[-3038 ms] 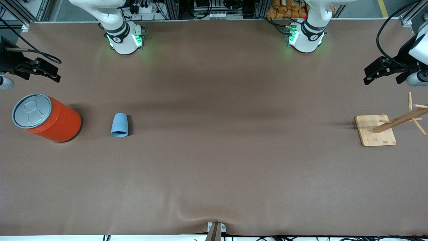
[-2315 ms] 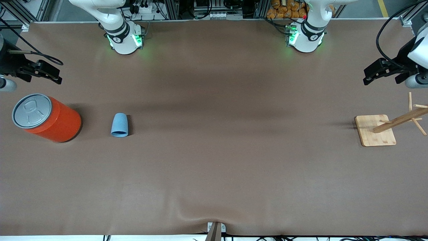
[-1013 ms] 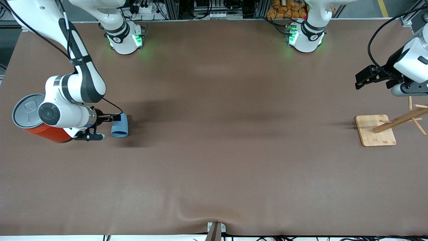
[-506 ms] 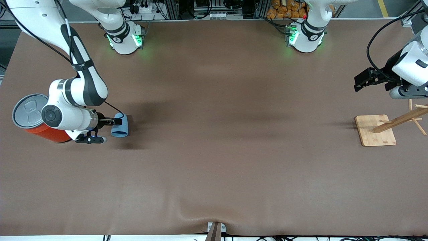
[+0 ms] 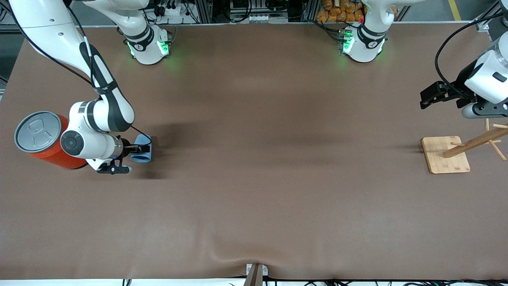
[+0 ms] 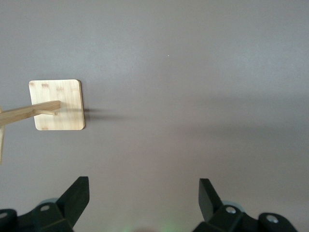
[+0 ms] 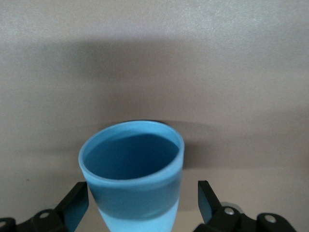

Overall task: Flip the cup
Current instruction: 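Lower the right gripper and grasp the blue cup by its base, then lift the blue cup with the right gripper toward the table middle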

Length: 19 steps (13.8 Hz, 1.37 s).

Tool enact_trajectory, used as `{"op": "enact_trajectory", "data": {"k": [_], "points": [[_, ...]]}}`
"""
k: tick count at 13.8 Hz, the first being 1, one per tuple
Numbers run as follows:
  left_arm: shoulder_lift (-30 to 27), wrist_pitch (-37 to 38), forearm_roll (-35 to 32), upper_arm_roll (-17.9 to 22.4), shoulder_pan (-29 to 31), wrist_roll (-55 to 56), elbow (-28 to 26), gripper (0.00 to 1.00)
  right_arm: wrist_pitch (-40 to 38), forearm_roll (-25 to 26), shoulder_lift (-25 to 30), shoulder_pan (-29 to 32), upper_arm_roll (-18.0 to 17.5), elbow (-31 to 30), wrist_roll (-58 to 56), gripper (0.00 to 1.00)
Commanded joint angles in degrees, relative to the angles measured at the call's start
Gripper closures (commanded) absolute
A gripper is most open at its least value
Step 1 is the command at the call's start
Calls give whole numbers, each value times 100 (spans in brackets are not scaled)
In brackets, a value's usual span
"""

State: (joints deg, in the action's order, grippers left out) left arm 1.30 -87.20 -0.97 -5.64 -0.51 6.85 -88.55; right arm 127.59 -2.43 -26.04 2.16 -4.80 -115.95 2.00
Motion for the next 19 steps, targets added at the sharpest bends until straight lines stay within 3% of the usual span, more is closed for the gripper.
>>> {"op": "enact_trajectory", "data": {"k": [1,3,4,5,9,14,17,19], "points": [[2,-34,62,-7,33,-70,14,0,292,-170,-156,31,-65,-16,-121,7],[-7,-34,62,-7,42,-70,14,0,214,-170,-156,-5,-92,28,-112,60],[-7,-34,62,-7,42,-70,14,0,118,-170,-130,-13,-100,72,-112,80],[-7,-25,62,-7,42,-79,14,0,-197,-179,-130,-22,-135,290,-112,84],[-16,-25,62,-7,51,-70,14,0,-1595,-416,-156,-495,-188,1485,-121,87],[11,-25,62,-7,103,-79,22,0,-1633,-610,-348,-1987,-189,2592,-270,87],[81,-25,71,-7,112,-79,22,0,-1615,-435,-1068,-3122,-171,3690,-419,87],[116,-25,79,-7,104,-70,-13,0,-1292,-408,-1481,-3493,-162,4236,-1205,90]]}}
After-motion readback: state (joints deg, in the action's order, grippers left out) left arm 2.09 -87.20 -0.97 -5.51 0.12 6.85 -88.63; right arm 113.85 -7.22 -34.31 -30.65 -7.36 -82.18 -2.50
